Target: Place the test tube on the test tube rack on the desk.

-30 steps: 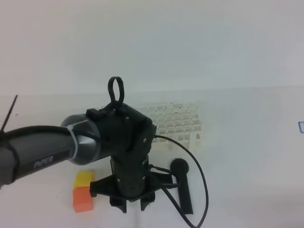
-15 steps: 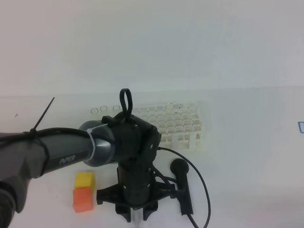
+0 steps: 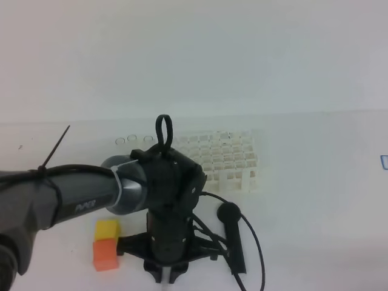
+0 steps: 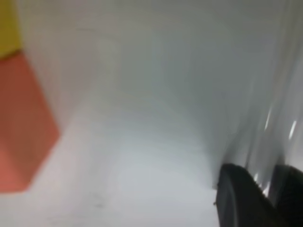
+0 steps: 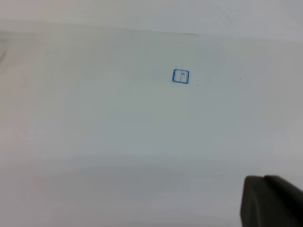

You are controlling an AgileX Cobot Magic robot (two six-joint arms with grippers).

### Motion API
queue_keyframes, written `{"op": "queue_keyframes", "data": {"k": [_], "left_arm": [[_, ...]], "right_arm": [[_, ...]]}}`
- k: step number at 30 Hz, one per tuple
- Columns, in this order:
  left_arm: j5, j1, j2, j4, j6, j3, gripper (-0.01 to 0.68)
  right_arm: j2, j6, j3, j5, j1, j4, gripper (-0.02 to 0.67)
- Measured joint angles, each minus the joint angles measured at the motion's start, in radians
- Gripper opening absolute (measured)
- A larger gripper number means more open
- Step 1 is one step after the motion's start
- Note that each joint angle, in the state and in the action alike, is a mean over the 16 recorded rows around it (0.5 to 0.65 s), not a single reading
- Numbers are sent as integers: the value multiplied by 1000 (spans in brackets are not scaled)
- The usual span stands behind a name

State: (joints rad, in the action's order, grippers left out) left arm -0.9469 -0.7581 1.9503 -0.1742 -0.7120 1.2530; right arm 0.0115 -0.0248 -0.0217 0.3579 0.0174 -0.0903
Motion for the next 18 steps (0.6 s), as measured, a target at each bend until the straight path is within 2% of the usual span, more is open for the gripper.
{"op": "queue_keyframes", "data": {"k": [11,18], "left_arm": [[5,0,-201,-241,82,24,111],[74,1,-340,-261,227,31,111]], "right_arm": [[0,0,0,0,0,-1,-1],[0,0,0,0,0,0,-1]]}}
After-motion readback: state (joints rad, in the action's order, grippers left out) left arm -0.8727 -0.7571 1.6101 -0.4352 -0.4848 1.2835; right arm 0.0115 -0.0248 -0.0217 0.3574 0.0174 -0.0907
